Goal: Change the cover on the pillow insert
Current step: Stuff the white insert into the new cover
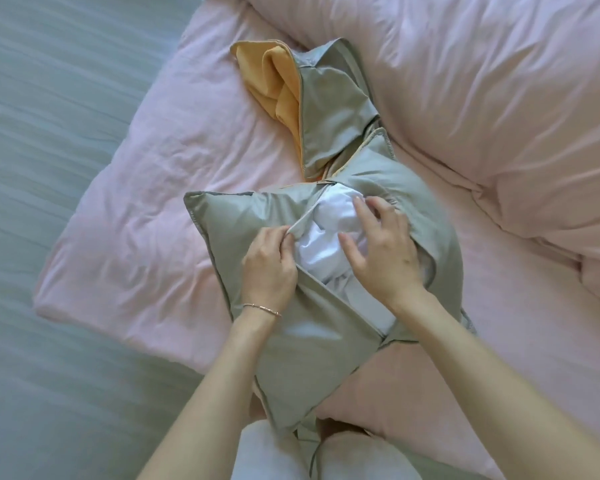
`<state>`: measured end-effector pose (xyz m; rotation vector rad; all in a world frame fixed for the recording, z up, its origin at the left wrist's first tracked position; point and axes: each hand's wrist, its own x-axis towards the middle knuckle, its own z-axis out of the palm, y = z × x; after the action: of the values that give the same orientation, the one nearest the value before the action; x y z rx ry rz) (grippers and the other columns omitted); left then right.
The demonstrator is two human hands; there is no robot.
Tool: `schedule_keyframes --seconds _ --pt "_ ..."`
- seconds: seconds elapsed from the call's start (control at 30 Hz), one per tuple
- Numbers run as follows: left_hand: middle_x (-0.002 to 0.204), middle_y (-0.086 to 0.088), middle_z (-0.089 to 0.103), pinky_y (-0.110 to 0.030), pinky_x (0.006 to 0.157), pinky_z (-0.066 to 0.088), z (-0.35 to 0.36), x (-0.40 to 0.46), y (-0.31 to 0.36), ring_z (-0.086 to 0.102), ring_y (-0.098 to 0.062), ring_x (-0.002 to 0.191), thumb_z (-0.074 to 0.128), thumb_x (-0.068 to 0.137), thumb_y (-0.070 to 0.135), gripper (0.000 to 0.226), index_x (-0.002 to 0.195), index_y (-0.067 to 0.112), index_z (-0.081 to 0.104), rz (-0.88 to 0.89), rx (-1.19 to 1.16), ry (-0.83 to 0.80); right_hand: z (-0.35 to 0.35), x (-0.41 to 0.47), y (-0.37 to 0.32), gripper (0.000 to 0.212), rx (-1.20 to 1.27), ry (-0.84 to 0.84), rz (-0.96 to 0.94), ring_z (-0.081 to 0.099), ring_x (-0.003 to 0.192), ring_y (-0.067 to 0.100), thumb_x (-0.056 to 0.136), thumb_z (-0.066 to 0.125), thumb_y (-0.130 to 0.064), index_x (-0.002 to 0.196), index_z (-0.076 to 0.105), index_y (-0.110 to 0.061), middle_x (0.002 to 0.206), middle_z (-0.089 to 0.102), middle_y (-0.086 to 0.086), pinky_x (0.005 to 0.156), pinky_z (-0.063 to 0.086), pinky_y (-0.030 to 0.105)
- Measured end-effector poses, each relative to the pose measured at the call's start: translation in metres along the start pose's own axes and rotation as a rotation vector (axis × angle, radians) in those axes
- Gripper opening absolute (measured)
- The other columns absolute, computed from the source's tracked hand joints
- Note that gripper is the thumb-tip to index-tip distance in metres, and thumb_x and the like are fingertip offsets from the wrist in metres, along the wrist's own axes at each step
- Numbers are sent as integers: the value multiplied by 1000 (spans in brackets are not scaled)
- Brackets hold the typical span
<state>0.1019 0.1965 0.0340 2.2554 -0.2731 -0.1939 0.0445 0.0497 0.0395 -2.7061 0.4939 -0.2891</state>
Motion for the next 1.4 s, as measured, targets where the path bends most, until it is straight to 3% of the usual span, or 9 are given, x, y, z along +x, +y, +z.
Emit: schedule_keyframes --seconds 0.2,0.3,0.47,0.53,0.63,0.73,0.93,1.17,1.4 --pt "58 4 45 -38 66 37 -4 -12 18 50 -32 68 38 89 31 30 77 6 50 -95 -142 -239 17 17 4 61 67 -183 38 47 122 33 84 30 -39 133 49 -8 137 46 16 92 42 46" --pt "66 -11 57 -50 74 52 -12 -20 12 59 -35 72 47 79 43 29 75 16 54 -268 -337 -457 17 29 -1 59 177 -284 -32 51 117 30 78 30 -34 123 59 -11 128 53 12 92 45 46" --pt "82 -11 68 -42 80 53 -39 -18 4 67 -28 86 46 93 26 25 73 11 51 -188 41 -1010 16 6 -15 44 356 -419 -149 56 97 23 71 35 -28 94 67 -6 102 61 6 82 47 36" --pt "87 -6 70 -35 84 51 -59 -1 -3 66 -23 89 42 96 27 33 79 7 62 -190 185 -1091 19 -12 -26 39 356 -429 -201 58 89 23 72 37 -26 89 66 -7 95 62 6 78 46 33" --pt "90 -7 70 -35 80 48 -78 31 -17 63 -25 89 48 93 36 35 87 7 68 -134 411 -859 27 -33 -48 30 367 -343 -217 59 84 23 76 42 -17 87 68 -6 90 64 5 75 47 32" --pt "115 1 56 -30 91 40 -72 50 -25 52 -15 108 63 81 47 48 120 21 53 -3 297 -548 28 -52 -59 31 418 -207 -202 59 100 27 79 44 -7 96 69 -2 103 66 11 90 46 33" --pt "151 -11 21 -28 113 13 -19 54 -15 17 -22 140 48 66 66 84 140 33 27 333 94 -659 8 -89 -39 31 302 230 279 52 97 22 83 42 -4 101 65 3 101 64 16 93 38 23" --pt "132 -14 47 -42 93 40 17 49 3 47 -35 115 32 79 61 68 136 25 44 232 263 -428 8 -61 5 54 243 280 730 45 106 27 77 46 -35 108 57 7 107 58 23 93 30 26" --pt "94 -14 60 -38 65 39 1 2 10 58 -38 86 43 86 56 46 105 15 51 151 474 -456 -1 -14 35 32 176 171 623 50 105 34 84 53 -24 106 65 -4 105 57 22 91 32 30"
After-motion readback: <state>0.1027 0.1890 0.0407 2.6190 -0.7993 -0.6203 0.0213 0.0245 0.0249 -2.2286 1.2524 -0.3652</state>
